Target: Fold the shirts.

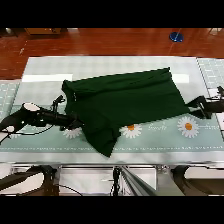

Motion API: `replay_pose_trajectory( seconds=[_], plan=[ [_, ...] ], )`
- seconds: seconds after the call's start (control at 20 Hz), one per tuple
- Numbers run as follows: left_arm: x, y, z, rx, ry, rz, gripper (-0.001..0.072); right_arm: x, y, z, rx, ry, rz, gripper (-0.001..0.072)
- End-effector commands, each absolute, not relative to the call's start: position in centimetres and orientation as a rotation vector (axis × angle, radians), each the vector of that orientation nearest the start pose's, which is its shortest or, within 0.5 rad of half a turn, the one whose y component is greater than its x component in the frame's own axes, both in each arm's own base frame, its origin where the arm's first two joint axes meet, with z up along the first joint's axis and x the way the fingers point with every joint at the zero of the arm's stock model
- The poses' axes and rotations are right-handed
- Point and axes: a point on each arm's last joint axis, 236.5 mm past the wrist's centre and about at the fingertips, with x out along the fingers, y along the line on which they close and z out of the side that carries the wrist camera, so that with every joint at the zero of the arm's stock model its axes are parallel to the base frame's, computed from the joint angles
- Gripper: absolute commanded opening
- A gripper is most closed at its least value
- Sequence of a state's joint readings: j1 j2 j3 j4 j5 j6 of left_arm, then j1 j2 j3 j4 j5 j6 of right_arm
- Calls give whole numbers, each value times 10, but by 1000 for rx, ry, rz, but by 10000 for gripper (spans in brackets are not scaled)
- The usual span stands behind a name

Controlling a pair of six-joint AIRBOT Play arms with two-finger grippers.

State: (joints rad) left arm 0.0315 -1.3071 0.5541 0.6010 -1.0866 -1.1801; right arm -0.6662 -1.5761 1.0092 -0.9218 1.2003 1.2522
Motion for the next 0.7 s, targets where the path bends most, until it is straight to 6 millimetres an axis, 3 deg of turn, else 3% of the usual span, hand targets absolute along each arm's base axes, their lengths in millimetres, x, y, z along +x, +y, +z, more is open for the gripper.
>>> replay_pose_trajectory(
  seconds=[0.0, 0.1, 0.15, 0.25, 0.35, 0.4, 0.5, 0.55, 0.65],
  plan=[
    [252, -162, -92, -827, 1534, -460, 23, 355, -84, -128, 937, 1368, -60, 526],
    [257, -154, -92, -850, 1520, -439, 22, 364, -76, -134, 921, 1364, -69, 115],
    [259, -149, -91, -868, 1512, -426, 22, 370, -72, -129, 930, 1344, -58, 26],
    [266, -139, -84, -902, 1488, -426, 21, 384, -69, -103, 928, 1261, -8, 26],
    [289, -134, -54, -969, 1386, -479, 20, 401, -71, -56, 900, 1126, 28, 26],
    [307, -131, -27, -1015, 1290, -523, 20, 410, -72, -25, 875, 1049, 53, 26],
    [347, -125, 61, -1086, 1012, -667, 20, 427, -64, 60, 827, 854, 138, 25],
    [359, -123, 121, -1084, 854, -767, 20, 433, -54, 117, 802, 727, 211, 25],
    [356, -123, 242, -992, 574, -948, 20, 428, -31, 239, 749, 464, 342, 25]
  ],
)
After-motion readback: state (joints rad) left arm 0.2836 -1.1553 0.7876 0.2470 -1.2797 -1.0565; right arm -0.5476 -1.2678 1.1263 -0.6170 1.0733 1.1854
